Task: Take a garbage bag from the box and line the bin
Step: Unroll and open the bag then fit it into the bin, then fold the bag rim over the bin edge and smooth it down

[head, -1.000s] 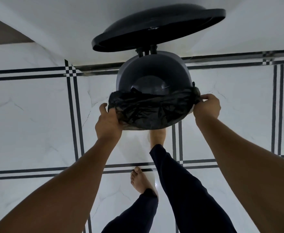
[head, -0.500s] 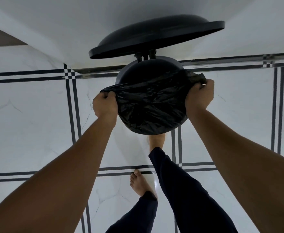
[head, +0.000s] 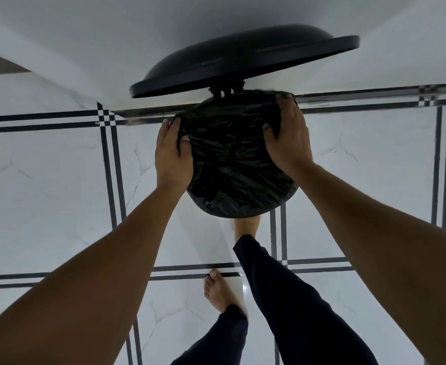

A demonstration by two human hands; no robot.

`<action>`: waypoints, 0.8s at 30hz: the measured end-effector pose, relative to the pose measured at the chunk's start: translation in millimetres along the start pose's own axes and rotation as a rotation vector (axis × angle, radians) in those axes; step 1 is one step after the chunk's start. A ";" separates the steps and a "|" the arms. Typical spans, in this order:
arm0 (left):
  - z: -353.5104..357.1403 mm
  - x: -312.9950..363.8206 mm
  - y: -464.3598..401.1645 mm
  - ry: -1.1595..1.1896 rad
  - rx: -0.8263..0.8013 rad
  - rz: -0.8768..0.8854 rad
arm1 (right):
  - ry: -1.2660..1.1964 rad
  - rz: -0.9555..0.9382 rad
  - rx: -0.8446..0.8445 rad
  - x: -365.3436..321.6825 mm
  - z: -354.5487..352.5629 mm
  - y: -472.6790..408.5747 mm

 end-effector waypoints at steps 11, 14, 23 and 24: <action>6.8 -11.7 -27.2 0.217 -0.072 -0.171 | 0.095 0.118 -0.066 11.4 1.4 -27.6; 5.9 -19.2 -32.5 0.311 -0.068 -0.309 | 0.055 0.170 -0.047 17.8 -0.7 -29.0; -2.6 -7.8 -28.0 0.268 0.106 -0.094 | 0.084 0.109 0.003 21.4 1.3 -27.1; -1.2 -2.0 -24.1 0.192 0.075 -0.002 | 0.093 0.086 0.003 21.0 1.5 -27.8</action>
Point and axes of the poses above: each hand's wrist, its own y-axis away from the middle knuckle, its own z-axis out of the palm, x = y × z, the point moved 9 cm from there along -y, towards the middle knuckle, and after that the axes turned 10 degrees about y, right-handed, at the moved point
